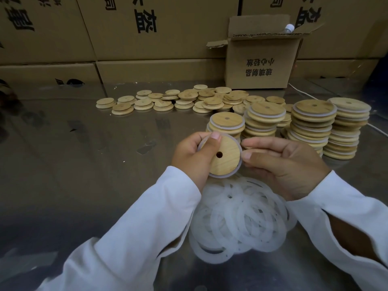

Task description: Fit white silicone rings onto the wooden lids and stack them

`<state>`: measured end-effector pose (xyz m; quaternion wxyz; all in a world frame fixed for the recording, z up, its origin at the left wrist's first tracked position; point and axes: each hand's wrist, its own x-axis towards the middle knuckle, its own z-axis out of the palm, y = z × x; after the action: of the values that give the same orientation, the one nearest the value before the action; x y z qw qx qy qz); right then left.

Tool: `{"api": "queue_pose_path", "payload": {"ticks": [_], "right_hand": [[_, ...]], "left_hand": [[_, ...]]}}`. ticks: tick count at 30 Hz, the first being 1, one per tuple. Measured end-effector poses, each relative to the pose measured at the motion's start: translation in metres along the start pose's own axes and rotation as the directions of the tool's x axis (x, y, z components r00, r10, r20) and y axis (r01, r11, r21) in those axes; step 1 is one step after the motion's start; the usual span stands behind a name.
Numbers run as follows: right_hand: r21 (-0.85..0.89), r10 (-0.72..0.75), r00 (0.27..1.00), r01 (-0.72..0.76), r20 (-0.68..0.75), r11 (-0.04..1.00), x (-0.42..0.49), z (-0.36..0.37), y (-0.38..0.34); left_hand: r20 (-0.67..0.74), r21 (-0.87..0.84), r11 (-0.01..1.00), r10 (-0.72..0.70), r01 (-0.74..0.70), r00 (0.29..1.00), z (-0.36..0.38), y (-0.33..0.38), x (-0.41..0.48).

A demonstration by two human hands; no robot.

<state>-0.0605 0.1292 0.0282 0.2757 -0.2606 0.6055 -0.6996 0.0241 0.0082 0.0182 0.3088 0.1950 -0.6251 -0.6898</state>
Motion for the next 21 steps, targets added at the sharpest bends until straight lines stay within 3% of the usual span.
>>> {"api": "queue_pose_path", "payload": {"ticks": [10,16,21], "right_hand": [[-0.3,-0.3,0.944,0.249,-0.139,0.921,-0.002,0.004,-0.001],[-0.508,-0.411,0.9,0.288,-0.148,0.812,0.003,0.001,0.01],[-0.476,-0.352,0.924,0.246,-0.147,0.844,0.007,0.0,0.014]], "left_hand": [[-0.058,-0.06,0.998,-0.015,0.011,0.998,-0.003,0.0,0.001],[-0.169,-0.118,0.986,0.094,-0.115,0.981,0.002,0.026,0.02],[-0.135,0.206,0.965,0.194,-0.164,0.972,0.021,0.057,0.053]]}}
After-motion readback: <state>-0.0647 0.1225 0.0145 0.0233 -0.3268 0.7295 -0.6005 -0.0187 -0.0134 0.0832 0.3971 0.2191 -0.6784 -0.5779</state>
